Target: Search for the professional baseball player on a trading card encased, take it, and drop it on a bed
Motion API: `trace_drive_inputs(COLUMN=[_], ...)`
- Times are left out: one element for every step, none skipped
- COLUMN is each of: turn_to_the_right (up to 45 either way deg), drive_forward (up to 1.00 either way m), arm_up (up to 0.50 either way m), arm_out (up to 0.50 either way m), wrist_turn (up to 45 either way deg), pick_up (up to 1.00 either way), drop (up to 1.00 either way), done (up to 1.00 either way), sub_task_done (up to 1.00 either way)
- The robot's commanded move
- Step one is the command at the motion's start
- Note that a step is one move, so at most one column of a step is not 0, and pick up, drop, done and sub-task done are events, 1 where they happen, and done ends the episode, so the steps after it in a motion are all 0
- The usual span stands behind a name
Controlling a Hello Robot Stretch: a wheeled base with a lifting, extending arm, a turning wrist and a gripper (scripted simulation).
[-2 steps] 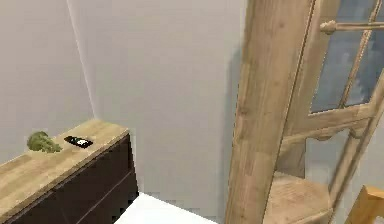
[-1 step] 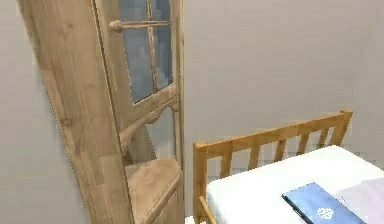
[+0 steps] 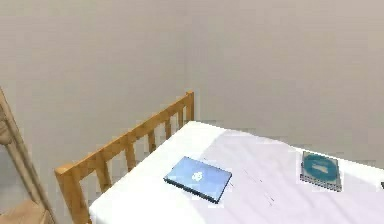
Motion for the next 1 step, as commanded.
trace_drive_inputs(turn_to_the_right=[-45.0], drive_forward=[0.0], arm_up=[0.0], arm_out=[0.0], wrist_turn=[0.0], pick_up=[0.0], drop=[0.0], done=[0.0], sub_task_done=[0.0])
